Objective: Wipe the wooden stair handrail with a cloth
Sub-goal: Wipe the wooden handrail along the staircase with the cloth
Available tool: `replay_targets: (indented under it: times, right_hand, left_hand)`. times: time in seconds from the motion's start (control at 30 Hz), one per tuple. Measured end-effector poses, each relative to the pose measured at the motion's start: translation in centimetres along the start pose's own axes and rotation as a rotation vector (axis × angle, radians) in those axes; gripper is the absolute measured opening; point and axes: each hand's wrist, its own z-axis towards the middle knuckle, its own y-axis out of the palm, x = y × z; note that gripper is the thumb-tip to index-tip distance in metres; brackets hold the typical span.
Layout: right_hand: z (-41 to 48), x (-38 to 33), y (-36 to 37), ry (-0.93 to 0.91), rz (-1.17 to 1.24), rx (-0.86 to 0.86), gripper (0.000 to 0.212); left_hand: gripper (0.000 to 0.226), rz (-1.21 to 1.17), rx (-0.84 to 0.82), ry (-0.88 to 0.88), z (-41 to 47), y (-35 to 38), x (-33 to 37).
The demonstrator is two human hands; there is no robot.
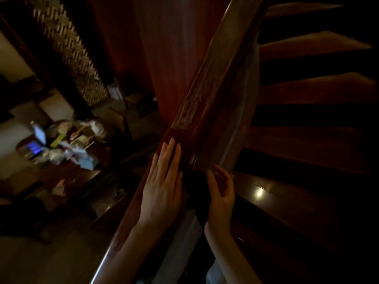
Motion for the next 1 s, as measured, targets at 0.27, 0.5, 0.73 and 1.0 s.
replay_targets:
  times: [0.27,0.5,0.73,1.0]
  right_hand:
    - [-3.7,-1.2,2.5,0.169,-0.001,-0.132,0.034]
    - [2.1,-5.8,6.4,-0.025,-0.016,0.01,0.017]
    - [4.9,-5.3,5.9,-0.013,-0.012,0.091,0.019]
    - [2.8,-2.8,3.8,0.076,-0.074,-0.029,0.011]
  left_hand:
    - [0.051,-0.173,-0.082,-0.139,0.4,-1.6,0.7]
    - [0.049,-0.118,-0.075,-0.149,-0.1,-0.7,0.3]
    - [0.053,-0.101,-0.082,-0.167,-0.1,-0.6,0.6]
    - [0.05,-0.11,-0.078,-0.148,0.2,-0.6,0.8]
